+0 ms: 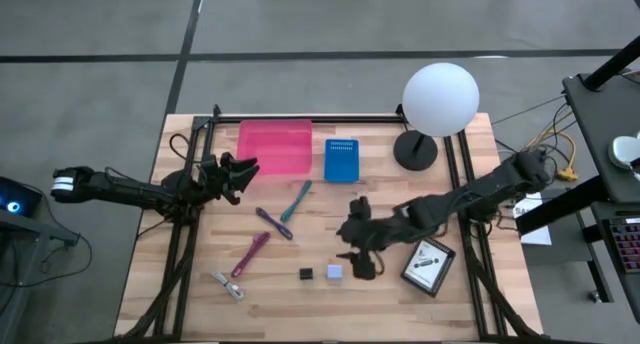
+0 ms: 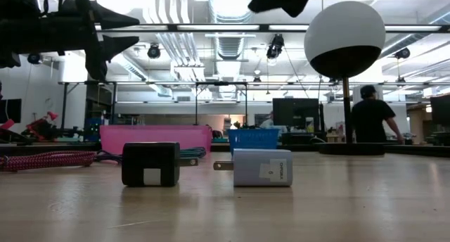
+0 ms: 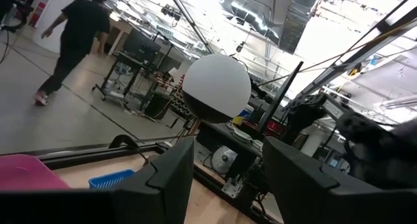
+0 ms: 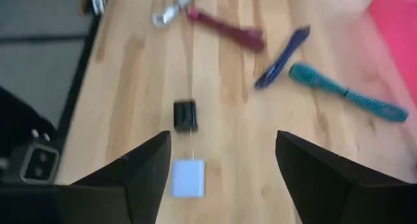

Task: Pick and place items into bin
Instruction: Put the white charger adapter into the blue bin, then put the black charger adapter into the blue bin

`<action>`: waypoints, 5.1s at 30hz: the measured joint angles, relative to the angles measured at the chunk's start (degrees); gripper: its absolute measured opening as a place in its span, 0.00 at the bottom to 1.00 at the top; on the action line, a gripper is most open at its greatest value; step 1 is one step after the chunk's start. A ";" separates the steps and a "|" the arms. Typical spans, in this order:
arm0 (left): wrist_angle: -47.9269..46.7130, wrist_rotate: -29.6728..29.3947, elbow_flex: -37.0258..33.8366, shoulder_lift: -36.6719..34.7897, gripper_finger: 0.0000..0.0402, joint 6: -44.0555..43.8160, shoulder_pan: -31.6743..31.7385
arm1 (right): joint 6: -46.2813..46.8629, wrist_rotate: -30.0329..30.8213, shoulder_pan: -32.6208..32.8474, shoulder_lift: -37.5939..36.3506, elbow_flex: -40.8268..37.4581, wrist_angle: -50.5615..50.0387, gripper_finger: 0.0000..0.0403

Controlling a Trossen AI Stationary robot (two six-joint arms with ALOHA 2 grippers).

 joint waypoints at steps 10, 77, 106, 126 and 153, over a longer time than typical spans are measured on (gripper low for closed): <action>-0.12 0.04 0.02 0.69 0.42 -0.02 -0.01 | -0.11 -10.97 0.73 13.44 5.25 -1.35 0.63; 0.05 0.07 0.02 3.28 0.42 -0.02 0.00 | 7.05 -9.50 0.58 26.51 4.38 3.00 0.46; 0.58 0.09 0.02 2.32 0.42 -1.93 -0.01 | 5.81 12.70 -20.42 13.66 3.81 -10.02 0.46; 0.62 0.55 0.02 2.30 0.42 -2.03 -0.01 | 31.20 -1.74 -38.41 13.68 3.81 -10.45 0.46; 0.62 0.55 0.02 2.30 0.42 -2.01 -0.01 | 29.80 -3.16 -38.16 13.70 3.83 -12.12 0.57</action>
